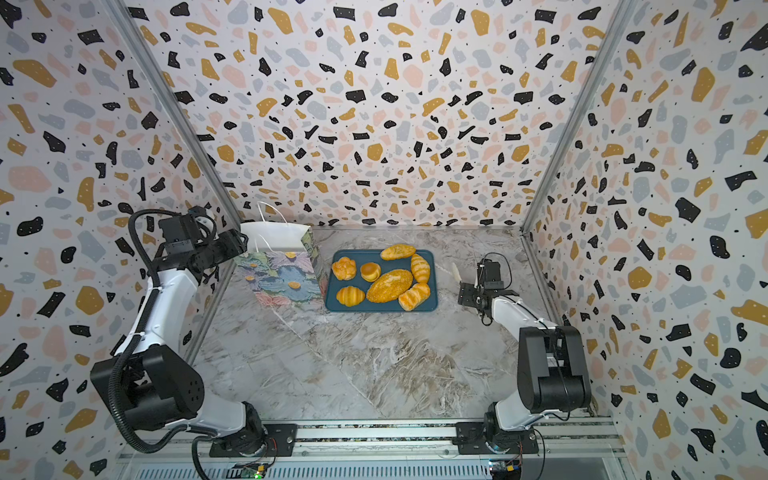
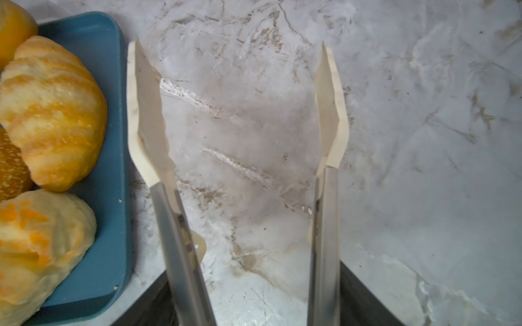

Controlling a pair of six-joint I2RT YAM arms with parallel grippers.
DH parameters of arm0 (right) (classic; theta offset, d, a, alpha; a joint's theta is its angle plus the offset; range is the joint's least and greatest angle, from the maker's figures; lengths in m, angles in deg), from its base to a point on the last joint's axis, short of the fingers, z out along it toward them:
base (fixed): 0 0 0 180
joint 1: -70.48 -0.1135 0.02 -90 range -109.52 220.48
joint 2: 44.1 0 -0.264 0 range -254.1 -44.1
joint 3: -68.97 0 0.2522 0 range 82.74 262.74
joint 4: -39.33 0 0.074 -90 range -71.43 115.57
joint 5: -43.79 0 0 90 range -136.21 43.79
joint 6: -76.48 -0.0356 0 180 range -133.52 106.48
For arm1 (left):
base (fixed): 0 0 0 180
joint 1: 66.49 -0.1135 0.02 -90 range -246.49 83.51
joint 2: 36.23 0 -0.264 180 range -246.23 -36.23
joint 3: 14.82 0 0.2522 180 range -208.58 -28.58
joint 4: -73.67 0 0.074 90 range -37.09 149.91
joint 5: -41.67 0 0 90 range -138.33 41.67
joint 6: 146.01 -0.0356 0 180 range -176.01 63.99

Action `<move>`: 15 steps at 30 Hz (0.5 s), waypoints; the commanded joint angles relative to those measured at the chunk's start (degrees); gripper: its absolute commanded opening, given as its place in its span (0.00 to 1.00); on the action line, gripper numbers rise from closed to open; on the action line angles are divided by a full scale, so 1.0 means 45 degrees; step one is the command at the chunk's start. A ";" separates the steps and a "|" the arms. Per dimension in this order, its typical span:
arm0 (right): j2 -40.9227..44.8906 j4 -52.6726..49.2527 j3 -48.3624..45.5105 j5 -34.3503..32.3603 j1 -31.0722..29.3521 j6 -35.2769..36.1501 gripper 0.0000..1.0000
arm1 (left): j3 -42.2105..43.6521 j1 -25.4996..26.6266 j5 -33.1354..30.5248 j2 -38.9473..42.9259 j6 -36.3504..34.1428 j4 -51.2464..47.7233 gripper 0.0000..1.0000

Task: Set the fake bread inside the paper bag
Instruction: 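Lift the tongs with the right gripper and move them toward the braided bread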

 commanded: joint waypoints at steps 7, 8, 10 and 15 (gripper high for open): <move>0.0608 -0.1101 0.0536 0.0424 -0.0017 -0.0166 0.76 | 0.0134 -0.0071 0.0170 0.0438 0.0049 0.0470 0.67; 0.0695 -0.1216 0.0609 0.0508 -0.0039 -0.0167 0.76 | 0.0096 -0.0071 0.0186 0.0458 0.0048 0.0463 0.67; 0.0863 -0.1449 0.0735 0.0601 -0.0063 -0.0209 0.75 | 0.0028 -0.0071 0.0169 0.0488 0.0049 0.0436 0.68; 0.1348 -0.2190 0.1003 0.0533 -0.0380 -0.0149 0.74 | -0.0318 -0.0069 0.0123 0.0486 -0.0047 0.0159 0.73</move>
